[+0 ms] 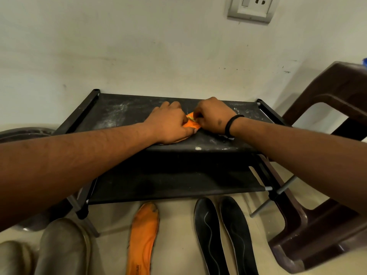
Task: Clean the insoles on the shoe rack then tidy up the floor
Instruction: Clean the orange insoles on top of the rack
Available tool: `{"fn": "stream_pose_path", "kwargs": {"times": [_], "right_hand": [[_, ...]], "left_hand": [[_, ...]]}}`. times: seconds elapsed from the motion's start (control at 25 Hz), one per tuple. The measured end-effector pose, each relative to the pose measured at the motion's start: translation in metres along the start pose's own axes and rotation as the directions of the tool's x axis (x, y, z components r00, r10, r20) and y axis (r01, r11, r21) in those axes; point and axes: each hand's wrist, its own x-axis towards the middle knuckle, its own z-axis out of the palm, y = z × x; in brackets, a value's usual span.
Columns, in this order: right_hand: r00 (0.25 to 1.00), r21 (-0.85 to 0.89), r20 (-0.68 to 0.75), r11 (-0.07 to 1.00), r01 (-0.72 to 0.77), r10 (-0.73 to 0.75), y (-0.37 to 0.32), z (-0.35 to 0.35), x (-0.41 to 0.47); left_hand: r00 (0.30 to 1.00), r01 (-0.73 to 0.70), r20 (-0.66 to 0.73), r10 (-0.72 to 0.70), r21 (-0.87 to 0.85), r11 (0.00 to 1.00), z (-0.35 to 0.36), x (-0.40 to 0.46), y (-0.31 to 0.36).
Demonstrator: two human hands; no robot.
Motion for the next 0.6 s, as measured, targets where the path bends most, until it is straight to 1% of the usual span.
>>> {"fn": "stream_pose_path", "kwargs": {"times": [0.08, 0.16, 0.24, 0.28, 0.36, 0.48, 0.6], "right_hand": [[0.998, -0.016, -0.036, 0.998, -0.061, 0.061, 0.011, 0.0, 0.0], [0.984, -0.069, -0.079, 0.984, -0.166, 0.161, 0.024, 0.0, 0.005], [0.96, -0.039, -0.114, 0.964, -0.262, 0.256, 0.032, 0.0, 0.01], [0.952, -0.008, -0.122, 0.959, -0.284, 0.281, 0.032, 0.0, 0.013], [0.949, 0.052, -0.127, 0.958, -0.283, 0.288, 0.028, 0.002, 0.02], [0.959, 0.142, -0.116, 0.96, -0.241, 0.258, 0.016, 0.007, 0.022], [0.988, 0.169, -0.067, 0.977, -0.127, 0.14, 0.003, 0.006, 0.012]], "left_hand": [[1.0, -0.006, 0.004, 0.006, 0.014, 1.0, 0.0, 0.001, 0.0], [1.0, -0.006, 0.016, 0.006, 0.018, 1.0, 0.0, 0.001, -0.001], [1.0, -0.004, 0.025, 0.003, 0.02, 1.0, -0.001, 0.002, 0.0], [1.0, -0.003, 0.026, 0.002, 0.025, 1.0, -0.001, 0.003, 0.0], [1.0, 0.003, 0.021, -0.004, 0.023, 1.0, -0.001, 0.003, 0.0], [1.0, 0.002, 0.016, -0.002, 0.018, 1.0, -0.001, 0.002, 0.0], [1.0, -0.007, 0.004, 0.007, 0.019, 1.0, 0.001, 0.002, -0.001]]}}
